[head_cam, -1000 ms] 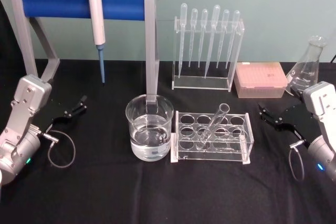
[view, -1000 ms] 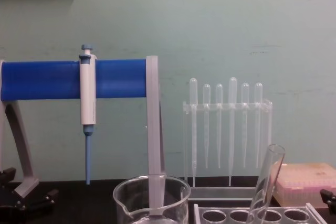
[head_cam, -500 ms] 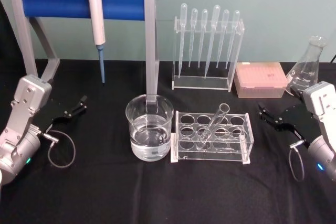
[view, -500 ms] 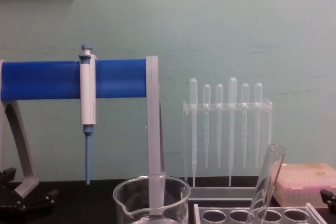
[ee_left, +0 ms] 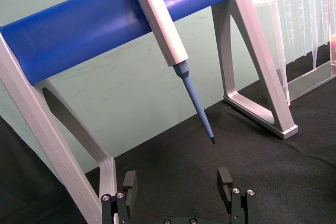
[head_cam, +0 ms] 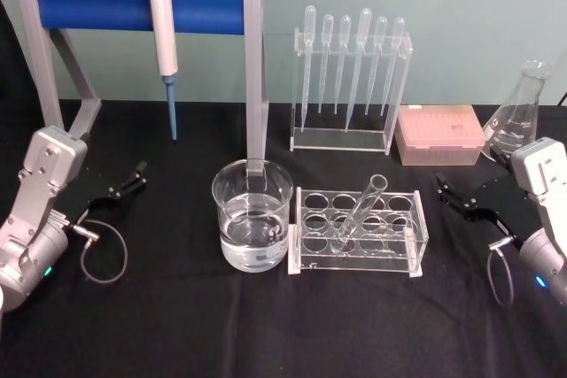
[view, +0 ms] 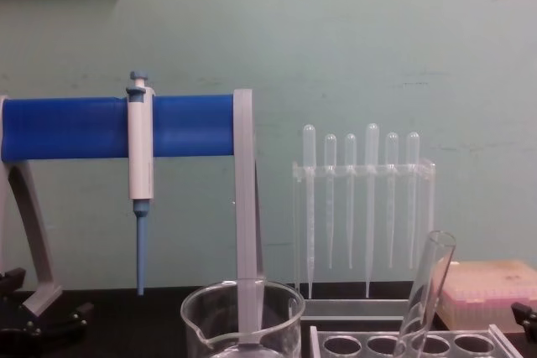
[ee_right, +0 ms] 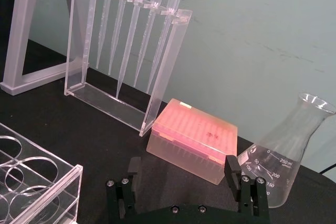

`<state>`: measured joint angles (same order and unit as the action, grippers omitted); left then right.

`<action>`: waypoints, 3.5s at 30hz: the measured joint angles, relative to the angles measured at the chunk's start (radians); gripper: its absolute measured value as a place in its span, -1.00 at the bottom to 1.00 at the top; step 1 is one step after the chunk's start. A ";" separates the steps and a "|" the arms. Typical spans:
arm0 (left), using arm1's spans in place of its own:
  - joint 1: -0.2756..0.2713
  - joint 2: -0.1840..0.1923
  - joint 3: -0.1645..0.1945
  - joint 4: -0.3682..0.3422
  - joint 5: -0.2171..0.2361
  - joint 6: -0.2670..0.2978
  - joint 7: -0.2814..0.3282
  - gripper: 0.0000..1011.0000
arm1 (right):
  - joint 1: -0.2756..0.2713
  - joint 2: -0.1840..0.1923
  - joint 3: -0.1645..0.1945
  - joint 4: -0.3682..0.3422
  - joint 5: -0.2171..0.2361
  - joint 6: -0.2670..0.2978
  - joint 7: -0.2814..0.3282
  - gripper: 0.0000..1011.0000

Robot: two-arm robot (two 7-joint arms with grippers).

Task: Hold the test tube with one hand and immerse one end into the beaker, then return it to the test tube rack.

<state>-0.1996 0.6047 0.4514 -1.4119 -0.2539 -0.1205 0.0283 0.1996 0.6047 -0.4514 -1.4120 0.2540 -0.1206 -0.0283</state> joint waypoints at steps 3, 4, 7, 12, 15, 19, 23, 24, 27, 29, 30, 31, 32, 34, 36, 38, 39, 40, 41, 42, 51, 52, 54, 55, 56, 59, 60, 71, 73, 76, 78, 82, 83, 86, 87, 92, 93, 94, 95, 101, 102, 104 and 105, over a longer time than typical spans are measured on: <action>0.000 0.000 0.000 0.000 0.000 0.000 0.000 0.98 | 0.000 0.000 0.000 0.000 0.000 0.000 0.000 0.98; 0.000 0.000 0.000 0.000 0.000 0.000 0.000 0.98 | 0.000 0.000 0.000 0.000 0.000 0.000 0.000 0.98; 0.000 0.000 0.000 0.000 0.000 0.000 0.000 0.98 | 0.000 0.000 0.000 0.000 0.000 0.000 0.000 0.98; 0.000 0.000 0.000 0.000 0.000 0.000 0.000 0.98 | 0.000 0.000 0.000 0.000 0.000 0.000 0.000 0.98; 0.000 0.000 0.000 0.000 0.000 0.000 0.000 0.98 | 0.000 0.000 0.000 0.000 0.000 0.000 0.000 0.98; 0.000 0.000 0.000 0.000 0.000 0.000 0.000 0.98 | 0.000 0.000 0.002 -0.001 -0.001 -0.001 0.001 0.98; 0.000 0.000 0.000 0.000 0.000 0.000 0.000 0.98 | -0.008 0.002 0.018 -0.028 -0.014 -0.003 0.005 0.98; 0.000 0.000 0.000 0.000 0.000 0.000 0.000 0.98 | -0.010 0.003 0.022 -0.034 -0.015 -0.003 0.006 0.98; 0.000 0.000 0.000 0.000 0.000 0.000 0.000 0.98 | -0.024 0.010 0.037 -0.065 -0.013 -0.002 0.014 0.98; 0.000 0.000 0.000 0.000 0.000 0.000 0.000 0.98 | -0.037 0.017 0.052 -0.090 -0.001 0.000 0.028 0.98; 0.000 0.000 0.000 0.000 0.000 0.000 0.000 0.98 | -0.042 0.021 0.057 -0.100 0.005 0.001 0.035 0.98; 0.000 0.000 0.000 0.000 0.000 0.000 0.000 0.98 | -0.051 0.028 0.067 -0.115 0.019 0.002 0.053 0.98; 0.000 0.000 0.000 0.000 0.000 0.000 0.000 0.98 | -0.056 0.032 0.071 -0.124 0.027 0.003 0.063 0.98; 0.000 0.000 0.000 0.000 0.000 0.000 0.000 0.98 | -0.067 0.043 0.081 -0.140 0.044 0.003 0.087 0.98; 0.000 0.000 0.000 0.000 0.000 0.000 0.000 0.98 | -0.083 0.060 0.094 -0.163 0.074 0.001 0.131 0.98; 0.000 0.000 0.000 0.000 0.000 0.000 0.000 0.98 | -0.100 0.081 0.105 -0.183 0.104 -0.007 0.181 0.98; 0.000 0.000 0.000 0.000 0.000 0.000 0.000 0.98 | -0.106 0.089 0.108 -0.189 0.114 -0.013 0.203 0.98; 0.000 0.000 0.000 0.000 0.000 0.000 0.000 0.98 | -0.112 0.097 0.110 -0.195 0.123 -0.022 0.225 0.98; 0.000 0.000 0.000 0.000 0.000 0.000 0.000 0.98 | -0.118 0.105 0.111 -0.199 0.131 -0.030 0.246 0.98; 0.000 0.000 0.000 0.000 0.000 0.000 0.000 0.98 | -0.128 0.121 0.113 -0.206 0.143 -0.045 0.286 0.98; 0.000 0.000 0.000 0.000 0.000 0.000 0.000 0.98 | -0.146 0.153 0.100 -0.189 0.205 -0.110 0.488 0.98; 0.000 0.000 0.000 0.000 0.000 0.000 0.000 0.98 | -0.141 0.152 0.094 -0.182 0.214 -0.118 0.524 0.98; 0.000 0.000 0.000 0.000 0.000 0.000 0.000 0.98 | -0.132 0.146 0.085 -0.170 0.227 -0.126 0.571 0.98; 0.000 0.000 0.000 0.000 0.000 0.000 0.000 0.98 | -0.129 0.144 0.083 -0.167 0.232 -0.128 0.585 0.98; 0.000 0.000 0.000 0.000 0.000 0.000 0.000 0.98 | -0.126 0.141 0.081 -0.163 0.237 -0.130 0.598 0.98; 0.000 0.000 0.000 0.000 0.000 0.000 0.000 0.98 | -0.117 0.129 0.076 -0.151 0.256 -0.134 0.643 0.98; 0.000 0.000 0.000 0.000 0.000 0.000 0.000 0.98 | -0.115 0.126 0.076 -0.149 0.262 -0.134 0.654 0.98; 0.000 0.000 0.000 0.000 0.000 0.000 0.000 0.98 | -0.095 0.081 0.076 -0.128 0.307 -0.115 0.738 0.98; 0.000 0.000 0.000 0.000 0.000 0.000 0.000 0.98 | -0.089 0.072 0.076 -0.125 0.308 -0.109 0.742 0.98; 0.000 0.000 0.000 0.000 0.000 0.000 0.000 0.98 | -0.073 0.053 0.074 -0.116 0.315 -0.088 0.745 0.98; 0.000 0.000 0.000 0.000 0.000 0.000 0.000 0.98 | -0.064 0.045 0.071 -0.112 0.319 -0.079 0.748 0.98; 0.000 0.000 0.000 0.000 0.000 0.000 0.000 0.98 | -0.039 0.026 0.060 -0.100 0.321 -0.059 0.751 0.98; 0.000 0.000 0.000 0.000 0.000 0.000 0.000 0.98 | -0.029 0.020 0.055 -0.096 0.319 -0.052 0.751 0.98; 0.000 0.000 0.000 0.000 0.000 0.000 0.000 0.98 | -0.013 0.011 0.046 -0.090 0.313 -0.042 0.751 0.98; 0.000 0.000 0.000 0.000 0.000 0.000 0.000 0.98 | -0.002 0.004 0.039 -0.083 0.308 -0.036 0.750 0.98; 0.000 0.000 0.000 0.000 0.000 0.000 0.000 0.98 | 0.028 -0.017 0.024 -0.064 0.300 -0.016 0.741 0.98; 0.000 0.000 0.000 0.000 0.000 0.000 0.000 0.98 | 0.031 -0.019 0.022 -0.061 0.299 -0.013 0.739 0.98; 0.000 0.000 0.000 0.000 0.000 0.000 0.000 0.98 | 0.034 -0.022 0.021 -0.059 0.299 -0.010 0.738 0.98; 0.000 0.000 0.000 0.000 0.000 0.000 0.000 0.98 | 0.038 -0.025 0.019 -0.055 0.300 -0.006 0.737 0.98; 0.000 0.000 0.000 0.000 0.000 0.000 0.000 0.98 | 0.037 -0.024 0.020 -0.056 0.300 -0.007 0.737 0.98; 0.000 0.000 0.000 0.000 0.000 0.000 0.000 0.98 | 0.036 -0.023 0.020 -0.056 0.300 -0.007 0.737 0.98; 0.000 0.000 0.000 0.000 0.000 0.000 0.000 0.98 | 0.036 -0.023 0.020 -0.057 0.299 -0.007 0.737 0.98; 0.000 0.000 0.000 0.000 0.000 0.000 0.000 0.98 | 0.035 -0.023 0.020 -0.057 0.299 -0.008 0.737 0.98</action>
<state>-0.1995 0.6047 0.4514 -1.4120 -0.2539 -0.1205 0.0283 0.2350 0.5819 -0.4310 -1.4690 0.5534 -0.1282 0.7083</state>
